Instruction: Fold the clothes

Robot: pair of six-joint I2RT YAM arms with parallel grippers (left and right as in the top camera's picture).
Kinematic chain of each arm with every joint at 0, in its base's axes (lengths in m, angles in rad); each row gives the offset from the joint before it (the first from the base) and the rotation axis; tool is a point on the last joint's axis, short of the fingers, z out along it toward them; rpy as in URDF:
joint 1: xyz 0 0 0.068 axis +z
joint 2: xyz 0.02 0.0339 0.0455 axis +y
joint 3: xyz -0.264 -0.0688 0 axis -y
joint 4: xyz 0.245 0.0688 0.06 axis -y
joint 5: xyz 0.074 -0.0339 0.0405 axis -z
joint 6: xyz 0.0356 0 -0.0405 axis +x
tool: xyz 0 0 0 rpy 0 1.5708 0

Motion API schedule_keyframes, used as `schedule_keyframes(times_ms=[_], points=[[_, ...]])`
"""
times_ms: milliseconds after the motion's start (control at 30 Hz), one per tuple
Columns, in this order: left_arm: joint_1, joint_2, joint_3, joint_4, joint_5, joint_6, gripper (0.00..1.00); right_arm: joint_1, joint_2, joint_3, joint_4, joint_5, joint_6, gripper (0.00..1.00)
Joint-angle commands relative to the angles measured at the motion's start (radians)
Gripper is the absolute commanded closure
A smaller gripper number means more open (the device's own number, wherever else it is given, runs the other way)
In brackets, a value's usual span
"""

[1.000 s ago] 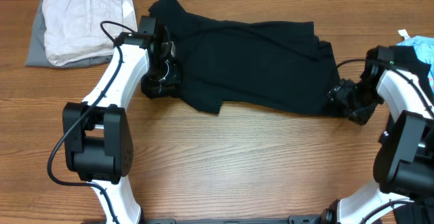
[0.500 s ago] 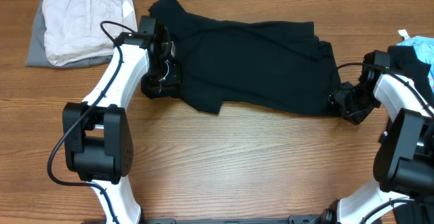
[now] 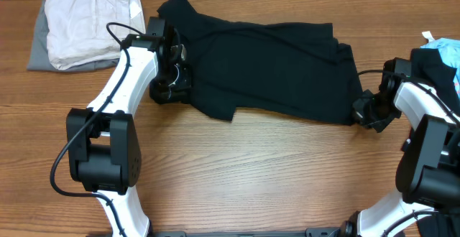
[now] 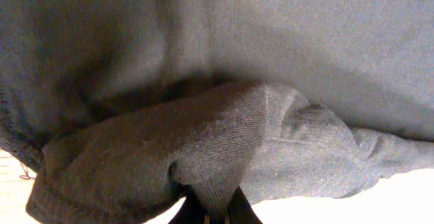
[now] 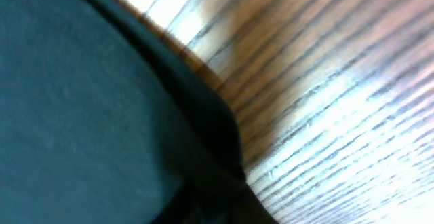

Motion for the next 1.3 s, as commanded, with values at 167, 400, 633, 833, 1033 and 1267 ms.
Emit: schedule_keyframes(times_ms=[167, 400, 633, 833, 1033, 1267], points=[[0.003, -0.021, 0.034, -0.095, 0.014, 0.016, 0.96, -0.017, -0.001, 0.034, -0.076, 0.002, 0.033, 0.96], [0.003, -0.134, 0.077, -0.243, -0.046, 0.006, 0.96, -0.023, -0.06, 0.131, -0.26, 0.014, 0.032, 0.96], [0.002, -0.212, 0.077, -0.431, -0.052, -0.003, 0.96, -0.023, -0.267, 0.131, -0.441, 0.021, 0.032, 0.96], [0.003, -0.243, 0.077, -0.502, -0.07, 0.008, 0.96, -0.023, -0.402, 0.13, -0.541, 0.021, 0.028, 0.96], [0.003, -0.24, 0.077, -0.33, -0.079, 0.008, 0.96, -0.01, -0.407, 0.129, -0.473, 0.014, 0.029, 0.96], [0.003, -0.188, 0.077, -0.142, -0.086, -0.008, 0.96, 0.097, -0.353, 0.129, -0.367, -0.008, 0.037, 0.96]])
